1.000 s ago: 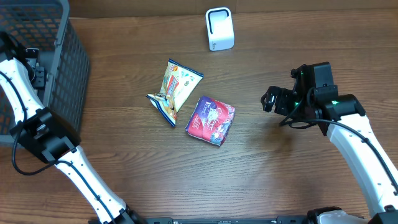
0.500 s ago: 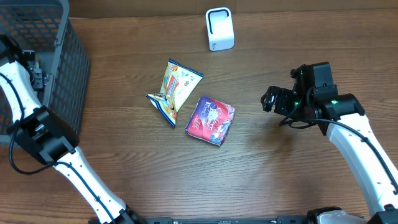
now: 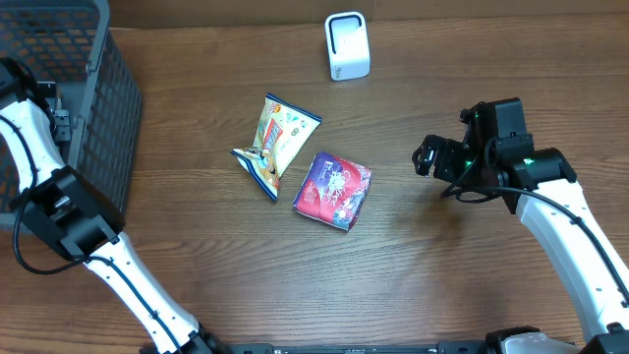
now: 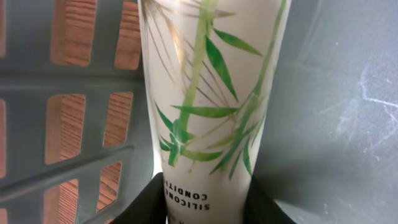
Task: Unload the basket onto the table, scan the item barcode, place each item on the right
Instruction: 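Reach into the basket and grasp the white conditioner tube with left gripper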
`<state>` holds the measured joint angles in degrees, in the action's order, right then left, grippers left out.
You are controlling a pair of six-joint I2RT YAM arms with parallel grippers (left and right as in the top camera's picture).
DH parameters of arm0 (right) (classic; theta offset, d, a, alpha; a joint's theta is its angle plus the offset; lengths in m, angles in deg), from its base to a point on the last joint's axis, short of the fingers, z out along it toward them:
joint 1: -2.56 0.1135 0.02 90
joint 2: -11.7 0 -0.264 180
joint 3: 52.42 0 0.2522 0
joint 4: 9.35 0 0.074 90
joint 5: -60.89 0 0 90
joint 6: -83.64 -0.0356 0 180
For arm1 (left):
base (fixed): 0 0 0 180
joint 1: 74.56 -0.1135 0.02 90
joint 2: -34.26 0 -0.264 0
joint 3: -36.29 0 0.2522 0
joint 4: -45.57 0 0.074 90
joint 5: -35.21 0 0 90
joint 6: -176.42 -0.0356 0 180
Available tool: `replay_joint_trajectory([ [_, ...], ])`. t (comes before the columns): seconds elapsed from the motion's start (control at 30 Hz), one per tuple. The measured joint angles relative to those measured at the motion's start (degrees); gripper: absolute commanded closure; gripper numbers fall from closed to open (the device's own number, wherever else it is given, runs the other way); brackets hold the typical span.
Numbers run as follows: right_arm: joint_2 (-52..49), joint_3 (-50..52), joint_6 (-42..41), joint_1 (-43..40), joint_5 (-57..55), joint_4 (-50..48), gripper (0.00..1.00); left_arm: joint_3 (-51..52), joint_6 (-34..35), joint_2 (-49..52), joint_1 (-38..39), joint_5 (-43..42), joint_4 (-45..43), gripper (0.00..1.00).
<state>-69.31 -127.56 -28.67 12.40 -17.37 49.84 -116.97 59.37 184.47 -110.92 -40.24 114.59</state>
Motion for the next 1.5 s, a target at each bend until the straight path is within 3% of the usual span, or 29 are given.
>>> replay_joint_trajectory([
  [0.07, 0.0, 0.0, 0.0, 0.0, 0.0, 0.0, 0.00, 0.0, 1.4, -0.1, 0.2, 0.2, 0.3, 0.84],
  [0.13, 0.0, 0.0, 0.0, 0.0, 0.0, 0.0, 0.00, -0.1, 1.9, -0.1, 0.5, 1.0, 0.9, 0.95],
  [0.27, 0.0, 0.0, 0.0, 0.0, 0.0, 0.2, 0.00, -2.9, 4.5, 0.2, 1.3, 2.1, 6.5, 0.96],
  [0.53, 0.0, 0.0, 0.0, 0.0, 0.0, 0.4, 0.00, -23.7, 11.0, 4.1, 2.9, -4.2, 23.5, 0.96],
  [0.63, -0.1, 0.0, 0.0, 0.0, 0.0, 1.4, 0.00, -37.2, 14.4, 4.8, 4.8, -11.5, 27.5, 0.96],
  [0.73, -0.1, 0.0, 0.0, 0.0, 0.0, 1.3, 0.00, -37.9, 16.8, 0.4, 5.6, -21.4, 28.3, 0.96],
  [0.97, -0.1, 0.0, 0.0, 0.0, 0.0, 1.3, 0.00, -40.2, 18.2, -26.9, 14.3, -47.5, 27.0, 0.96],
  [1.0, -0.1, 0.0, 0.0, 0.0, 0.0, 1.5, 0.00, -40.2, 18.2, -27.2, 15.9, -46.7, 27.8, 0.45],
  [1.03, -0.1, 0.0, 0.0, 0.0, 0.0, 2.7, 0.00, -40.2, 18.4, -26.9, 16.6, -44.3, 28.6, 0.27],
  [1.07, -0.1, 0.0, 0.1, 0.0, 0.0, 3.5, 0.00, -40.1, 19.4, -26.6, 16.8, -37.2, 29.4, 0.00],
  [1.17, -0.1, 0.0, 1.3, 0.0, -0.1, 3.9, 0.00, -39.6, 21.1, -26.3, 10.6, -22.8, 29.4, 0.00],
  [1.23, -0.1, 0.0, 1.6, 0.0, -0.2, 3.9, 0.00, -38.7, 19.8, -26.3, 3.6, -19.2, 29.1, 0.00],
  [1.3, -0.1, 0.0, 1.9, 0.0, -0.8, 3.8, 0.00, -33.2, 13.0, -26.3, -0.3, -22.7, 28.7, 0.00],
  [1.33, -0.1, 0.0, 2.0, 0.0, -1.2, 3.7, 0.00, -24.5, 5.7, -25.4, -2.8, -25.3, 28.1, 0.00],
  [1.5, -0.2, 0.0, 2.1, 0.0, -1.7, 1.3, 0.00, 0.9, -9.7, -14.0, -3.3, -27.7, 20.5, 0.01],
])
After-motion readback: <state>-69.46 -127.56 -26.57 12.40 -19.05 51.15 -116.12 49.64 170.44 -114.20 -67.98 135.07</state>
